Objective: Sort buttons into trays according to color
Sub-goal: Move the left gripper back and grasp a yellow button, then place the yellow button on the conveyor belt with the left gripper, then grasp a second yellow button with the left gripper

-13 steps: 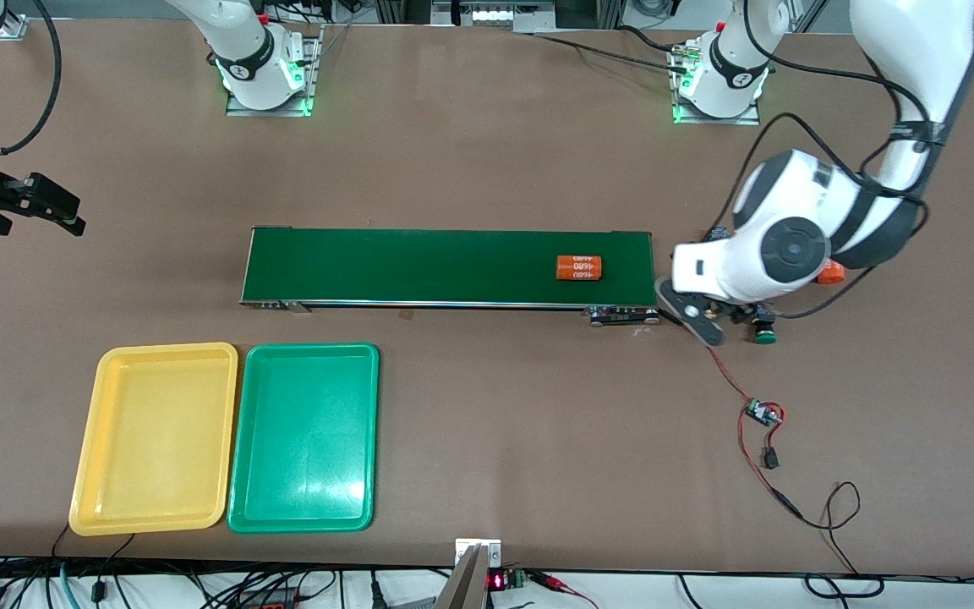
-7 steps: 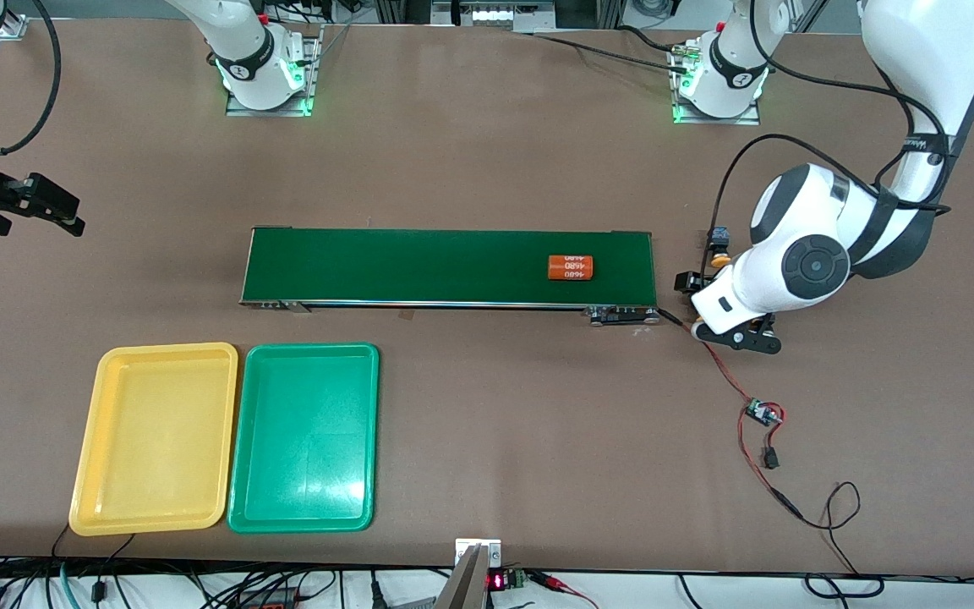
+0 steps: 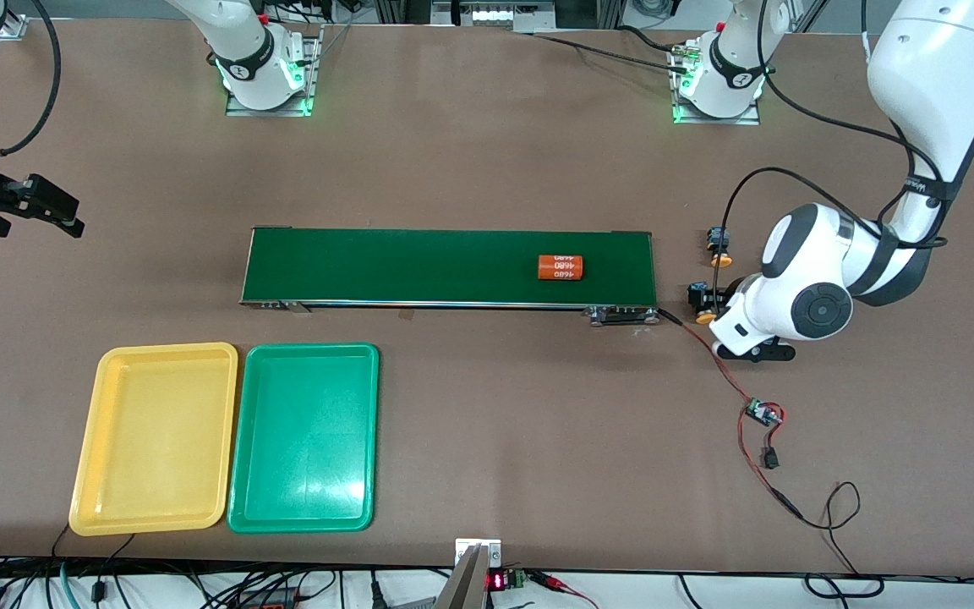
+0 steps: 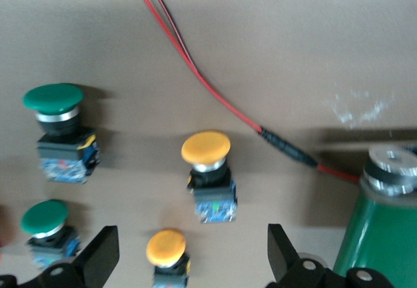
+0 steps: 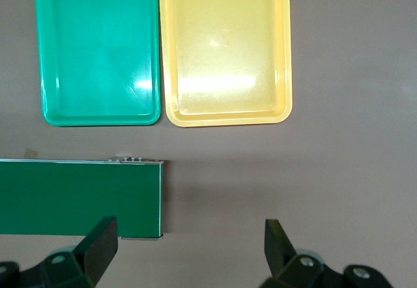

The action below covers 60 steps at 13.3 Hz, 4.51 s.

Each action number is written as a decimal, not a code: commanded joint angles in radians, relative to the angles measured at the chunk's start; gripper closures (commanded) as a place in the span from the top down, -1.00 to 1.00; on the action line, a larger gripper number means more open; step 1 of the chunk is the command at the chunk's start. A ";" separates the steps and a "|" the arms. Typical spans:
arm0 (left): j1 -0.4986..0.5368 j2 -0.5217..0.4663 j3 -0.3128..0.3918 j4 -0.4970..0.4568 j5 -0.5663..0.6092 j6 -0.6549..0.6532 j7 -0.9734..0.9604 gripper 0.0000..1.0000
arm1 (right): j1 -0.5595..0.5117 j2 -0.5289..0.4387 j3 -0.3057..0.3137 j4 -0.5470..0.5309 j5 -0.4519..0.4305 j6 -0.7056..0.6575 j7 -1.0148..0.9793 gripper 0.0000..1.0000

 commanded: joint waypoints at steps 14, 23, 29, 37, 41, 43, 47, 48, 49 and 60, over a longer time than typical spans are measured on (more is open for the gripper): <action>0.055 -0.010 -0.013 -0.251 0.121 0.314 -0.184 -0.44 | -0.011 -0.003 0.004 -0.004 0.003 0.007 -0.006 1.00; 0.051 -0.030 -0.248 0.021 0.025 -0.080 -0.178 -0.58 | -0.009 -0.003 0.004 -0.004 0.002 0.011 -0.006 1.00; -0.060 0.034 -0.306 -0.021 -0.033 0.076 -0.296 -0.58 | -0.009 -0.003 0.004 -0.004 0.002 0.011 -0.007 1.00; -0.146 0.096 -0.271 -0.025 -0.006 0.134 -0.411 0.99 | -0.011 -0.003 0.004 -0.004 0.002 0.011 -0.006 1.00; -0.134 0.073 -0.279 -0.011 -0.006 0.116 -0.425 1.00 | -0.011 -0.003 0.004 -0.004 0.002 0.009 -0.006 1.00; -0.126 0.024 -0.286 0.016 -0.007 0.061 -0.433 1.00 | -0.011 -0.003 0.004 -0.004 0.002 0.007 -0.006 1.00; -0.115 -0.024 -0.290 0.165 -0.004 -0.242 -0.410 1.00 | -0.012 -0.003 0.004 -0.004 0.002 0.007 -0.006 1.00; -0.100 -0.024 -0.286 0.185 -0.003 -0.287 -0.390 1.00 | -0.014 -0.003 0.004 -0.004 0.002 0.006 -0.006 1.00; -0.069 -0.033 -0.288 0.197 0.014 -0.303 -0.338 1.00 | -0.014 -0.003 0.004 -0.004 0.002 0.006 -0.006 1.00; -0.026 -0.275 0.119 -0.030 -0.110 -0.239 0.403 1.00 | -0.014 -0.003 0.004 -0.004 0.002 0.004 -0.006 1.00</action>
